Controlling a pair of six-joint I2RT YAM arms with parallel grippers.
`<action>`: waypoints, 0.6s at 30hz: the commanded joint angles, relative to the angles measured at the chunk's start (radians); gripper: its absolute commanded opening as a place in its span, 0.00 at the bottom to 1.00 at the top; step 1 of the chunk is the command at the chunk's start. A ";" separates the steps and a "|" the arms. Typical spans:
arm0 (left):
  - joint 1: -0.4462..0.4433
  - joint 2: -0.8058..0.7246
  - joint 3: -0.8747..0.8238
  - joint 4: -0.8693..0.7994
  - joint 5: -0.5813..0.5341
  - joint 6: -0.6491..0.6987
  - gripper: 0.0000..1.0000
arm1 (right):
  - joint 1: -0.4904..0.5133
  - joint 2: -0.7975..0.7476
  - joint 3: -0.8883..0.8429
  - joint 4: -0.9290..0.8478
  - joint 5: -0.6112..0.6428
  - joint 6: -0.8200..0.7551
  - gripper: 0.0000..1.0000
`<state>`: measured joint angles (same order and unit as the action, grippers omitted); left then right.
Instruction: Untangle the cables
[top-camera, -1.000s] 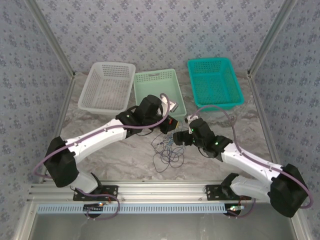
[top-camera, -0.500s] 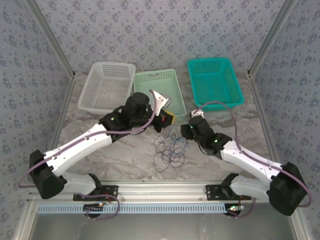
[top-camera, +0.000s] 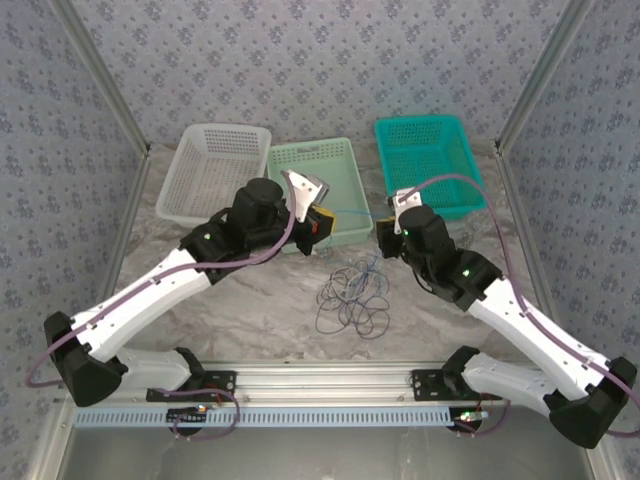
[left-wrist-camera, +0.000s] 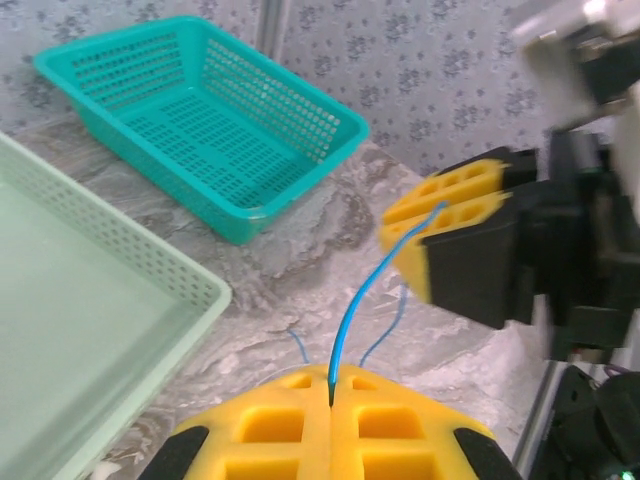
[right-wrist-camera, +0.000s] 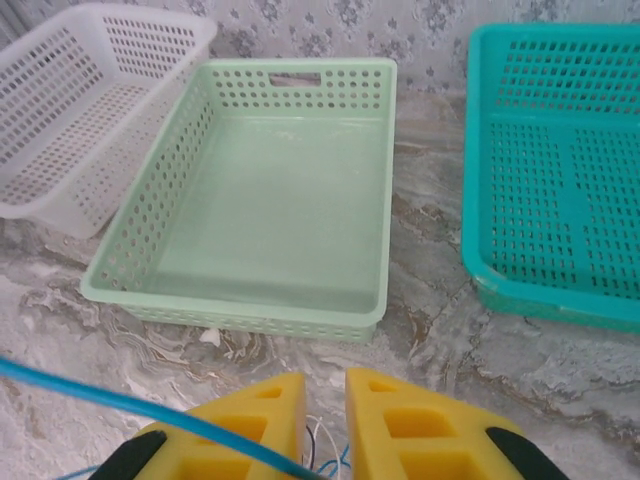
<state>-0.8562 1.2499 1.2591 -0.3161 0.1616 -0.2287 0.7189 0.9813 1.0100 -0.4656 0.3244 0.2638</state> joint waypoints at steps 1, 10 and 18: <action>0.021 -0.025 -0.017 -0.014 -0.031 -0.011 0.01 | 0.005 -0.013 0.099 -0.083 -0.010 -0.084 0.20; 0.027 -0.039 -0.051 -0.006 -0.045 -0.013 0.00 | 0.011 0.093 0.298 -0.259 -0.040 -0.180 0.21; 0.028 -0.082 -0.030 0.047 -0.026 -0.026 0.00 | 0.014 0.063 0.071 -0.102 -0.132 -0.085 0.52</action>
<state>-0.8322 1.1992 1.2026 -0.3115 0.1192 -0.2367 0.7227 1.0702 1.1511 -0.6220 0.2684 0.1497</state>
